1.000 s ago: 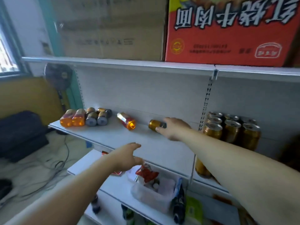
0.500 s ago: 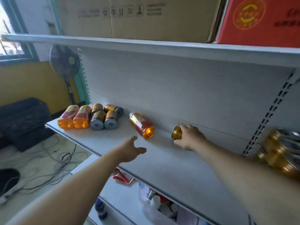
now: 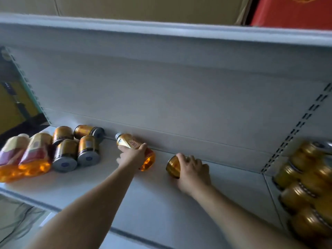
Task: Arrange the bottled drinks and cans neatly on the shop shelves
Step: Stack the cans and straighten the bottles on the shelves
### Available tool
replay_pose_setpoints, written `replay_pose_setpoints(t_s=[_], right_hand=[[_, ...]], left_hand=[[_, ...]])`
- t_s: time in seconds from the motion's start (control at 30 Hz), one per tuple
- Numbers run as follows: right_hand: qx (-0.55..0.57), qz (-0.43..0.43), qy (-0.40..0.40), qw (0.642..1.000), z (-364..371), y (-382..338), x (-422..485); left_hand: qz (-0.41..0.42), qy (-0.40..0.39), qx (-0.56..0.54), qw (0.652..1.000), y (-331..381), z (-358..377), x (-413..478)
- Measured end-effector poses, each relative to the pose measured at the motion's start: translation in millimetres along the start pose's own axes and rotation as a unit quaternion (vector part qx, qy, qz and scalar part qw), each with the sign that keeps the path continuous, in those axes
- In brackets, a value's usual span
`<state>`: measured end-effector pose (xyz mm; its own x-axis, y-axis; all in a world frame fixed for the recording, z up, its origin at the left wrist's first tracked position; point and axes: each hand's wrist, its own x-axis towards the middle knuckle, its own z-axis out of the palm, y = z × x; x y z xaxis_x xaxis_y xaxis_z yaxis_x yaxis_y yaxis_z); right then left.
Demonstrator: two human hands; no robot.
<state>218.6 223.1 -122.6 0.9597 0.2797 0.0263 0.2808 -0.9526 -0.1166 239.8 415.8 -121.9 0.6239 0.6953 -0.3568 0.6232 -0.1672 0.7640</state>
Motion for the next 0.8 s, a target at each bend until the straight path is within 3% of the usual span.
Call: replay_pose_setpoints(t_s=[0.1,0.17,0.23,0.37,0.57,0.7,0.8], right_hand=[[0.055,0.025,0.038,0.997,3,2,-13],[0.168,0.070,0.082,0.980,5,1,-26],[0.346,0.150,0.118,0.919,6,-6,-41],[0.625,0.259,0.156,0.720,2,-27,-69],[0.725,0.280,0.209,0.593,-36,-42,-130],[0.729,0.308,0.269,0.549,-60,-32,-186],[0.697,0.302,0.321,0.566,-76,-20,-228]], left_hand=[[0.050,-0.047,-0.103,0.992,-17,-12,-7],[0.112,-0.084,-0.181,0.973,-31,-22,-19],[0.162,-0.122,-0.241,0.949,-42,-35,-32],[0.128,-0.246,-0.328,0.903,-55,-61,-50],[0.085,-0.449,-0.348,0.818,-52,-75,-106],[0.094,-0.540,-0.312,0.776,-40,-69,-159],[0.154,-0.580,-0.278,0.750,-34,-62,-197]])
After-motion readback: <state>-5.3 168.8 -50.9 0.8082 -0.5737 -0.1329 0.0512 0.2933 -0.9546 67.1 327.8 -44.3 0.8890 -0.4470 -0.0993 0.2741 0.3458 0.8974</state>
